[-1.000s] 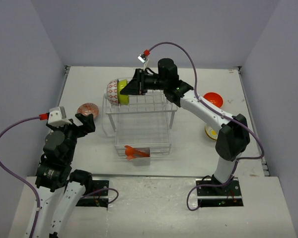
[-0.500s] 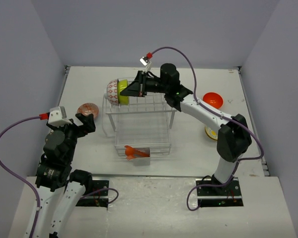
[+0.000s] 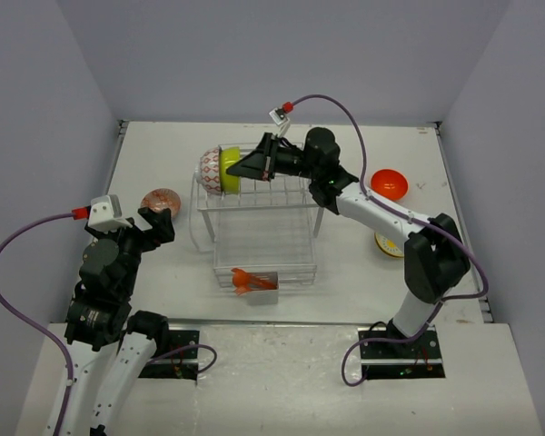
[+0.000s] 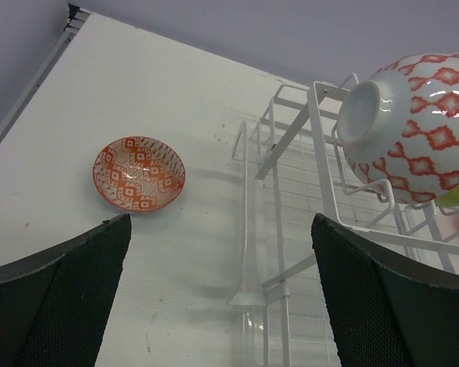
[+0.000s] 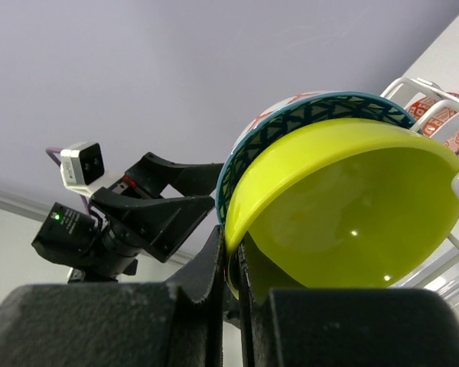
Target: Unload the bowls from the dish rack
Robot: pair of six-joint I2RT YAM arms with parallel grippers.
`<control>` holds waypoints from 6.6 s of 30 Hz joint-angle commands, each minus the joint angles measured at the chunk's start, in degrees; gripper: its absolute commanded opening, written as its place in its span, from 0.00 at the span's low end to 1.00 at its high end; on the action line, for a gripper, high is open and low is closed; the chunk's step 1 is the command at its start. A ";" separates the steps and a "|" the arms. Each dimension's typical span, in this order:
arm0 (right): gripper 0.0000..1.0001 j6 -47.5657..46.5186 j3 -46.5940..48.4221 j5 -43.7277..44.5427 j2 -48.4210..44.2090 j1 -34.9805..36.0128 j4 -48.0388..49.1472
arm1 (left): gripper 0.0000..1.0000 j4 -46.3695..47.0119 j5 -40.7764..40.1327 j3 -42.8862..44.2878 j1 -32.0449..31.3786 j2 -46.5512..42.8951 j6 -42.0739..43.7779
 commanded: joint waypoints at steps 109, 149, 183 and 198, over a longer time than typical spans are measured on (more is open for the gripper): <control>0.33 -55.02 35.14 54.81 11.21 -26.41 -88.44 | 1.00 1.09 3.14 0.47 -0.50 -1.35 1.23; 0.78 -18.72 15.27 15.00 -1.47 7.52 -26.82 | 1.00 0.39 -0.64 0.47 -0.41 -0.03 -0.35; 0.00 -2.81 8.77 1.37 2.58 5.24 -0.72 | 1.00 0.48 -0.20 0.39 -0.41 -0.47 -0.09; 0.00 -1.84 12.02 -0.39 -2.34 3.92 -1.07 | 1.00 0.39 -0.38 0.38 -0.41 -0.39 -0.18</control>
